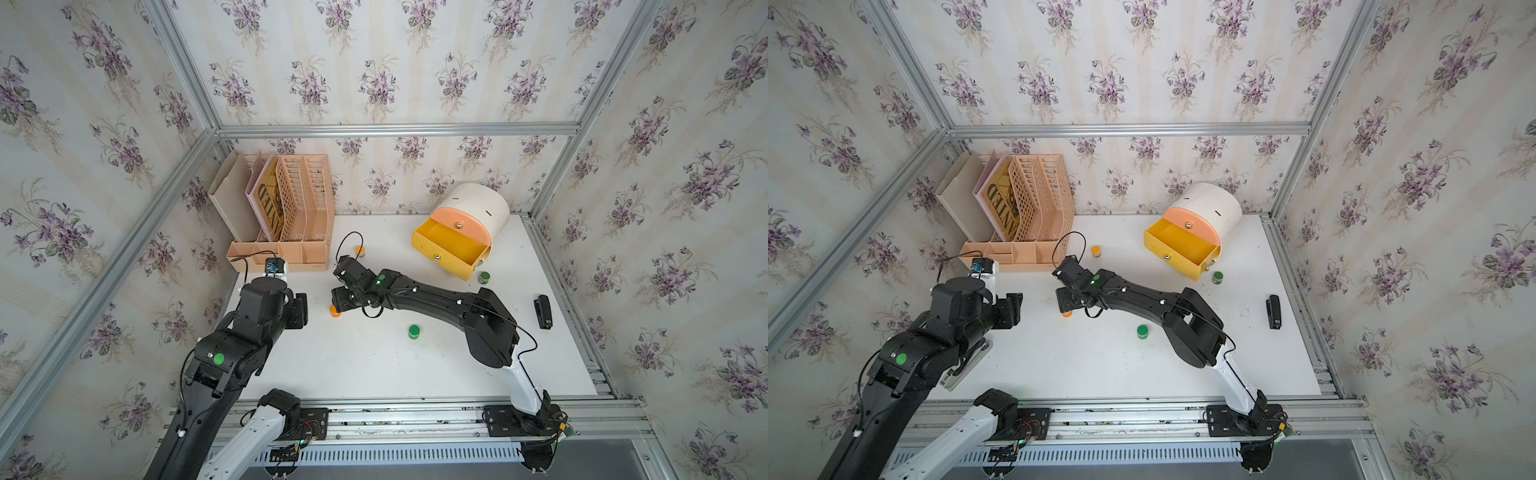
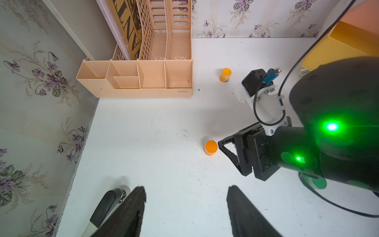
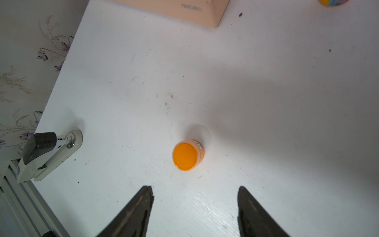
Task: Put the paint cans in the drawer according to color
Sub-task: Pick up the paint can at the center of the board.
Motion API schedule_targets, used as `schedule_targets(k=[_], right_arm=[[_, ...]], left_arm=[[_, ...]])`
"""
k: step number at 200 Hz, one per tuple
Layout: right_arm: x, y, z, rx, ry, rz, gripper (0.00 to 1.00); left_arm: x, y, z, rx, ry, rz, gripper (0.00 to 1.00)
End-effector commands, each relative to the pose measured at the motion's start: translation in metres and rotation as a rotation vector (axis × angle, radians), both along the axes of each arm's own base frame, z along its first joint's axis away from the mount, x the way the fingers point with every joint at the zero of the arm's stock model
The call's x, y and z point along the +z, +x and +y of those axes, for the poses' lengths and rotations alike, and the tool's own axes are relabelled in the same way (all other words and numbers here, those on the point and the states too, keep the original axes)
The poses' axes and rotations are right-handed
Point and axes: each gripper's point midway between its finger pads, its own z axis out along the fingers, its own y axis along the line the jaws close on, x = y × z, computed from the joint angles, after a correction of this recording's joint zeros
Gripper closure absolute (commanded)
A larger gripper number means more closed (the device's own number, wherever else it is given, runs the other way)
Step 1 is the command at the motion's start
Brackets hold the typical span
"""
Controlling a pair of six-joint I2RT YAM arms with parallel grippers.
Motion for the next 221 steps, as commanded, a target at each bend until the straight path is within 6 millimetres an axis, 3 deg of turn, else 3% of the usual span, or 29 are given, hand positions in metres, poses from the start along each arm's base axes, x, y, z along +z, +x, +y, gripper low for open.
schedule_targets(k=[1, 65, 221], right_arm=[[-0.005, 0.0, 0.0, -0.015, -0.018, 0.001, 0.31], [-0.024, -0.005, 0.019, 0.009, -0.048, 0.012, 0.33], [-0.061, 0.002, 0.025, -0.011, -0.108, 0.019, 0.39]], left_arm=[[-0.001, 0.0, 0.001, -0.001, 0.01, -0.001, 0.32], [-0.004, 0.0, 0.0, -0.006, 0.005, 0.005, 0.32], [-0.005, -0.001, -0.007, -0.043, -0.023, -0.009, 0.3]])
